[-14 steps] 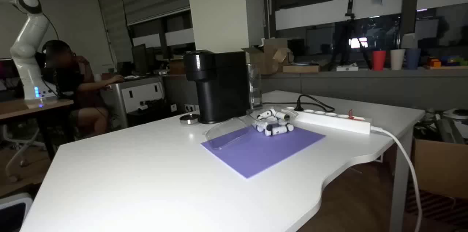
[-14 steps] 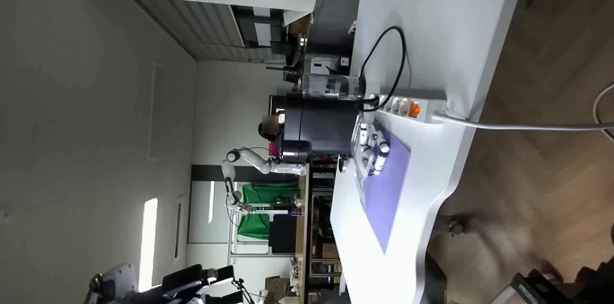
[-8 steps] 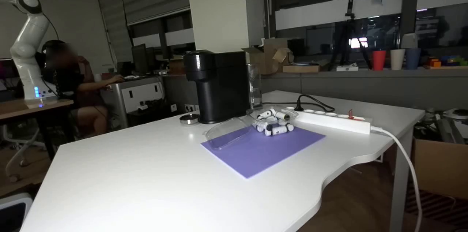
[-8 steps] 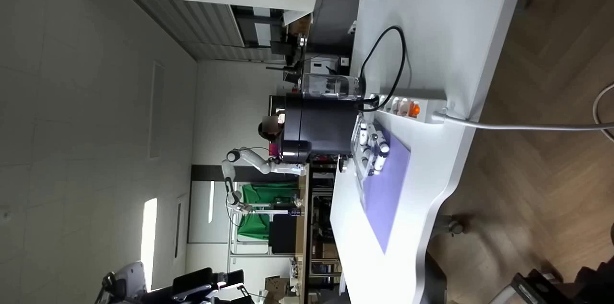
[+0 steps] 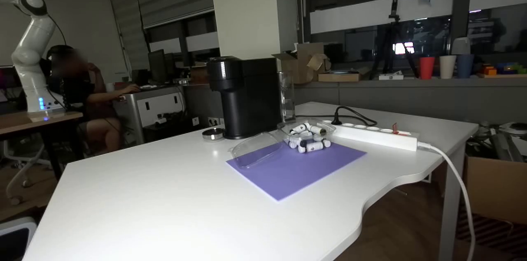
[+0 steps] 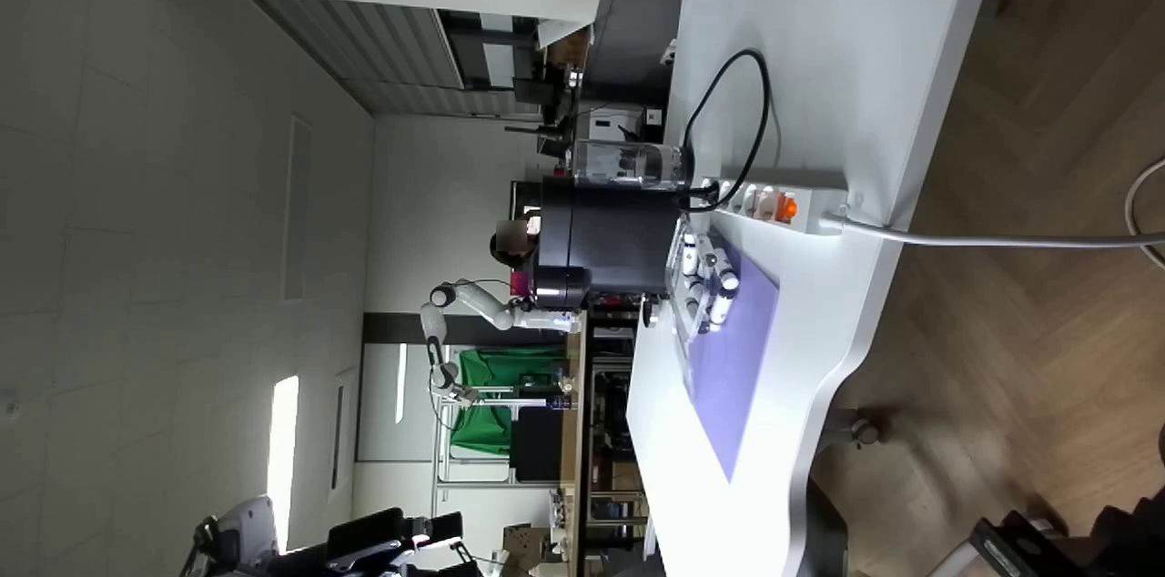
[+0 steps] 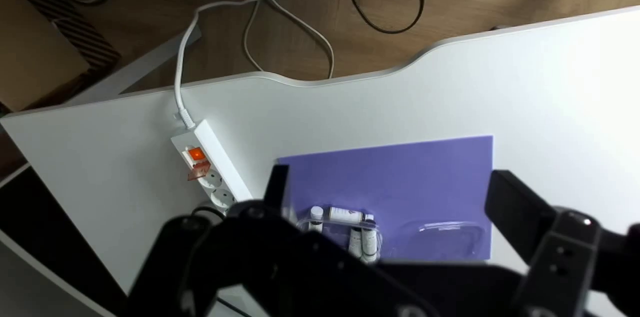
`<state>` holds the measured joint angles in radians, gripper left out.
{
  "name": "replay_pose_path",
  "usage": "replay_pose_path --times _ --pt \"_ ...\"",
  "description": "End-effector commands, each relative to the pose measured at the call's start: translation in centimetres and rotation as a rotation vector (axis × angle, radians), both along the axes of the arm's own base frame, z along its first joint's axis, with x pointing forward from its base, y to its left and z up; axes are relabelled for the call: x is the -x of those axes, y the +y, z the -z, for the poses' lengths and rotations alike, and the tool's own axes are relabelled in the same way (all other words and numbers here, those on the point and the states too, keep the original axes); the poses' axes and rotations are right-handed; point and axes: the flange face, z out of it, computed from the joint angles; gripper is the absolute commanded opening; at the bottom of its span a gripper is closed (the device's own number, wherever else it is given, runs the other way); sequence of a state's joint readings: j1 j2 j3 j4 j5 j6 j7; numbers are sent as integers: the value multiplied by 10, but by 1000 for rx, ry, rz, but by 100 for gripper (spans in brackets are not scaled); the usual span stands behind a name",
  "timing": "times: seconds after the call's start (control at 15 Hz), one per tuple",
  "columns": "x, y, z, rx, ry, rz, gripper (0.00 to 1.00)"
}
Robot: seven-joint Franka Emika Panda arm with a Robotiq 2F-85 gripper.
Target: Pick up one small bottle from the container and put it on the table.
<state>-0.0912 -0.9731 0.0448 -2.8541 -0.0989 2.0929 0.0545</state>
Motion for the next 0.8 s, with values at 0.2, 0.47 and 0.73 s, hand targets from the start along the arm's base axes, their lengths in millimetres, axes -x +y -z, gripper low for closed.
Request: replay_pose_path --times 0.2,0.47,0.73 --pt "-27 -15 -5 8 -37 -51 100" --pt "-64 -39 5 5 -38 -121 100" --pt "-102 -72 13 0 -6 -198 100"
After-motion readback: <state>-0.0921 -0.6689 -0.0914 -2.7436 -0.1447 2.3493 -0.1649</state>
